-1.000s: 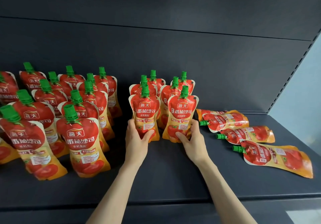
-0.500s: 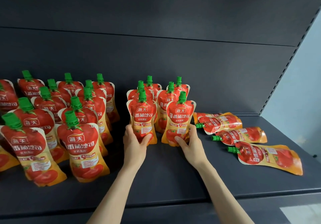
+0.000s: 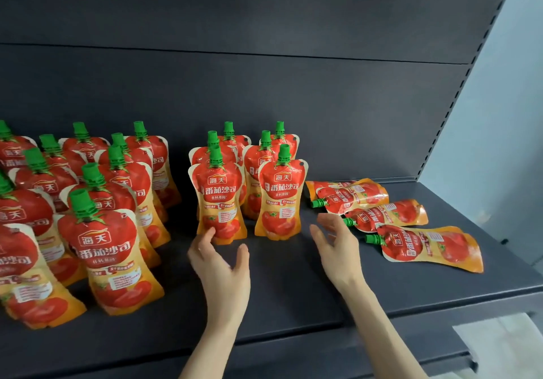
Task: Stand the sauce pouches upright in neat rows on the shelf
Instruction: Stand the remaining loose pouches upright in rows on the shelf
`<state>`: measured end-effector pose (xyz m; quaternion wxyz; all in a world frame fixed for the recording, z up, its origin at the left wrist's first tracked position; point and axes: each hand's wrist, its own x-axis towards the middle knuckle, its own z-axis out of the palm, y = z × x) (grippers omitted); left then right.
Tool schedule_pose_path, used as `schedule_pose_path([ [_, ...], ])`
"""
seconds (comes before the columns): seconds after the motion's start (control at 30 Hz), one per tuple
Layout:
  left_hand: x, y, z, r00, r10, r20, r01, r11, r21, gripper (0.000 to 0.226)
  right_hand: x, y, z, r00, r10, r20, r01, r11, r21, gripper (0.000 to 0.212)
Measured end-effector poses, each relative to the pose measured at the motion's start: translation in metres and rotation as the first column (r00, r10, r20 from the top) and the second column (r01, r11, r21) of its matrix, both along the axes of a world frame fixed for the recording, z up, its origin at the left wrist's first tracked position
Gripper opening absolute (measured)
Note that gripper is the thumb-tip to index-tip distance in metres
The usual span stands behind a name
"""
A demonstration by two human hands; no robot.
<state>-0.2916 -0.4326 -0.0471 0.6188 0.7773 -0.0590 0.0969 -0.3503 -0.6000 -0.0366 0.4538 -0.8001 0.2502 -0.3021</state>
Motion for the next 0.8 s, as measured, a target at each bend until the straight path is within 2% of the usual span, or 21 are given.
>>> schedule_pose_path([
  [0.13,-0.019,-0.032,0.005,0.978,-0.207,0.008,0.207,0.976,-0.072,0.029,-0.010,-0.030,0.013,0.999,-0.040,0.021,0.041,0.999,-0.036,0.019],
  [0.27,-0.029,-0.088,0.016,0.928,-0.371,0.035,0.371,0.929,0.005,0.025,-0.014,-0.079,0.026,0.999,-0.052,0.012,0.053,0.994,-0.098,0.014],
  [0.37,-0.026,-0.136,0.021,0.908,-0.407,0.096,0.399,0.912,0.098,0.019,-0.013,-0.119,0.031,0.998,-0.028,-0.050,0.021,0.991,-0.135,0.017],
  [0.43,-0.020,-0.172,0.022,0.918,-0.377,0.123,0.354,0.919,0.175,0.018,-0.009,-0.151,0.031,0.993,0.001,-0.118,-0.022,0.985,-0.172,0.020],
  [0.53,-0.004,-0.218,0.020,0.954,-0.273,0.121,0.212,0.904,0.370,0.028,0.001,-0.198,0.030,0.971,0.068,-0.229,-0.124,0.963,-0.241,0.021],
  [0.6,0.008,-0.238,0.018,0.977,-0.207,0.057,0.144,0.830,0.538,0.041,0.011,-0.221,0.030,0.943,0.136,-0.303,-0.222,0.937,-0.270,0.022],
  [0.67,0.016,-0.249,0.016,0.984,-0.176,-0.027,0.149,0.732,0.665,0.054,0.023,-0.237,0.031,0.901,0.216,-0.376,-0.336,0.896,-0.291,0.028],
  [0.73,0.021,-0.253,0.017,0.984,-0.162,-0.080,0.167,0.642,0.748,0.064,0.033,-0.248,0.031,0.841,0.279,-0.463,-0.446,0.843,-0.300,0.038],
  [0.8,0.026,-0.252,0.020,0.984,-0.149,-0.097,0.168,0.601,0.781,0.072,0.041,-0.256,0.031,0.770,0.288,-0.569,-0.530,0.786,-0.320,0.051],
])
